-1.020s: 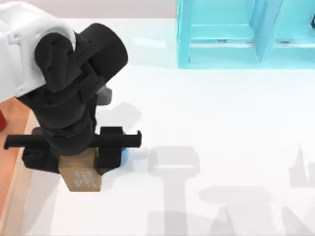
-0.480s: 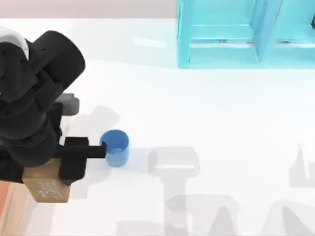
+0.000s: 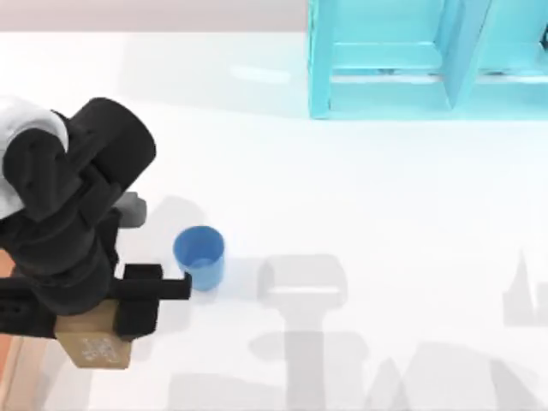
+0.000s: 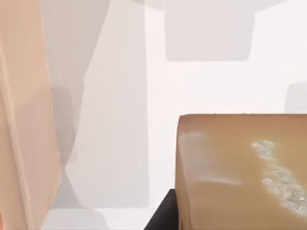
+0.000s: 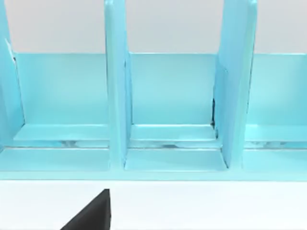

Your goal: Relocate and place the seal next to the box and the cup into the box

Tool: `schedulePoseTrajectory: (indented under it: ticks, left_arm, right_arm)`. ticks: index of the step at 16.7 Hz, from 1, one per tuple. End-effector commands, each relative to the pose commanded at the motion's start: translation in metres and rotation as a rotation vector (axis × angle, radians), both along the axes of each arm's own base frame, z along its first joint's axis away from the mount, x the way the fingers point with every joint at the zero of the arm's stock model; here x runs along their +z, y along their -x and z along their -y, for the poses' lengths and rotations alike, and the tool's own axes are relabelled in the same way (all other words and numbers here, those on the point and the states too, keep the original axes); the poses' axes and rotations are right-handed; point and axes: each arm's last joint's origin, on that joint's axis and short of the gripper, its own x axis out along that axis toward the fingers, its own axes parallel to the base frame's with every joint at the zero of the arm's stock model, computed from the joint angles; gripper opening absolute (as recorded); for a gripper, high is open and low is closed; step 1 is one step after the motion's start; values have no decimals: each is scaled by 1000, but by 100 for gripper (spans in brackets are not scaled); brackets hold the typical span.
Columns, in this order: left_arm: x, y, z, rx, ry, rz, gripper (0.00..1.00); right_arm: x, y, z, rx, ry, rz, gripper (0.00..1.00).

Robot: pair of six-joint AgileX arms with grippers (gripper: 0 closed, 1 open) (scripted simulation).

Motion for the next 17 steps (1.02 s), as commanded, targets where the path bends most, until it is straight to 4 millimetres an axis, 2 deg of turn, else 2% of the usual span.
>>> schedulePoseTrajectory:
  ticks: [4,8,17]
  left_arm:
    - [-23,2,-1,2,-1,-2,0]
    - [-24,2,-1,2,-1,-3,0]
    - [-24,2,-1,2,-1,-3,68]
  right_arm:
    - [0,0,0,0,0,0,100]
    - [0,0,0,0,0,0,100]
    - [0,0,0,0,0,0,100]
